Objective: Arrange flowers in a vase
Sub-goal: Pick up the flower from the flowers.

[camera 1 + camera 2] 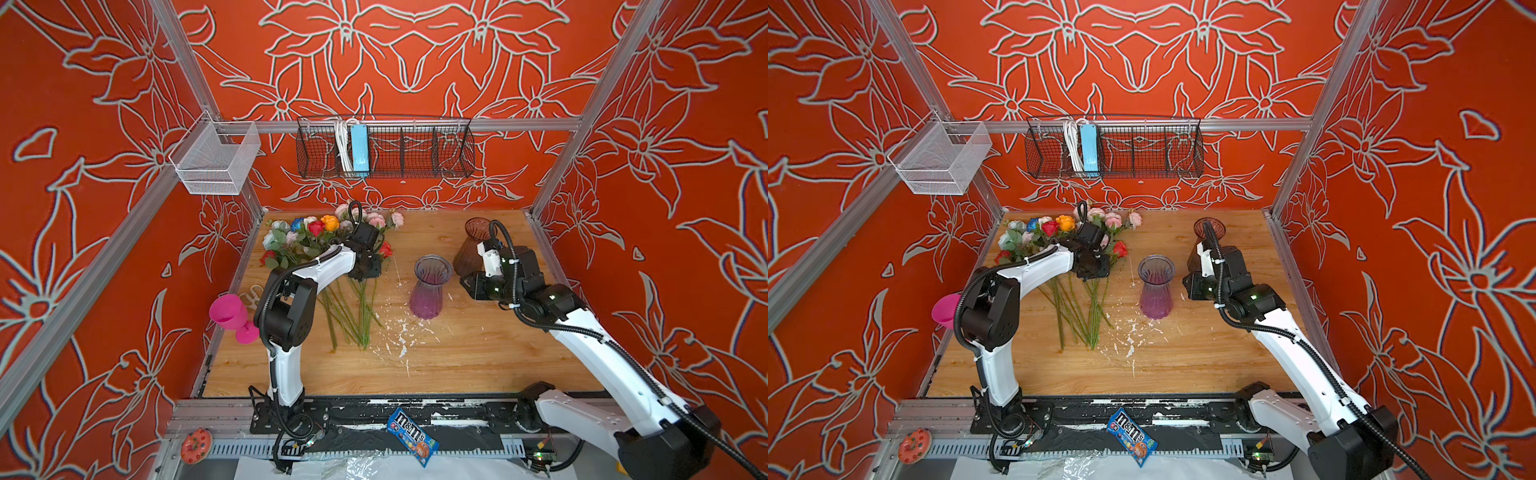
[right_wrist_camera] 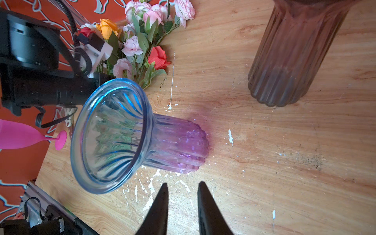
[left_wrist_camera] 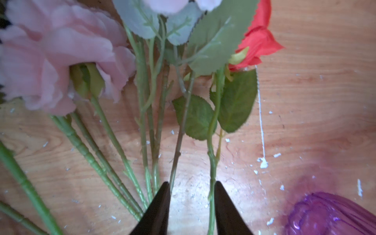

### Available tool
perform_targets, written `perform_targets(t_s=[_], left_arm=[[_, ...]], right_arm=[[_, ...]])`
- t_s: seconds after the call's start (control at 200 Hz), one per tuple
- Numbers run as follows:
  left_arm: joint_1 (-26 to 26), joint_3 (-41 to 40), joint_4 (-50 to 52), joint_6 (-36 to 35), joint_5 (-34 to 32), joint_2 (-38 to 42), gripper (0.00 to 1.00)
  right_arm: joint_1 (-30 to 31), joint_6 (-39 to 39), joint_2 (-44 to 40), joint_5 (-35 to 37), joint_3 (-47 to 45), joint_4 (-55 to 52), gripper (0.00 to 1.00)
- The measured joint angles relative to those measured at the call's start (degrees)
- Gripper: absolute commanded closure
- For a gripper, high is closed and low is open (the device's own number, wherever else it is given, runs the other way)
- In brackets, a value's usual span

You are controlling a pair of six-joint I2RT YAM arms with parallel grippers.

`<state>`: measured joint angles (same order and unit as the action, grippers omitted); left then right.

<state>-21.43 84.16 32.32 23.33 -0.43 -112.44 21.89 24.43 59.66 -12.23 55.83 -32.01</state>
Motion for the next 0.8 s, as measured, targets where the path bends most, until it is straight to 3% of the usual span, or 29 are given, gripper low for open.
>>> perform_targets(t_s=[0.285, 0.485, 0.63, 0.801], left_arm=[[0.0, 4.17, 3.34, -2.58, -1.99, -5.11, 0.76], [0.0, 5.97, 6.27, -3.8, -2.47, -6.99, 0.99], [-0.17, 7.32, 8.72, -4.0, -2.03, -5.68, 1.0], [-0.5, 5.81, 9.57, -3.93, -1.73, 1.9, 1.0]], right_arm=[[0.0, -0.04, 0.0, 0.5, -0.52, 0.52, 0.74], [0.0, -0.04, 0.0, 0.98, -1.38, 1.27, 0.75], [0.0, -0.04, -0.04, 1.09, -1.57, 1.38, 0.75], [0.0, -0.02, -0.59, 1.33, -1.57, 1.66, 0.75]])
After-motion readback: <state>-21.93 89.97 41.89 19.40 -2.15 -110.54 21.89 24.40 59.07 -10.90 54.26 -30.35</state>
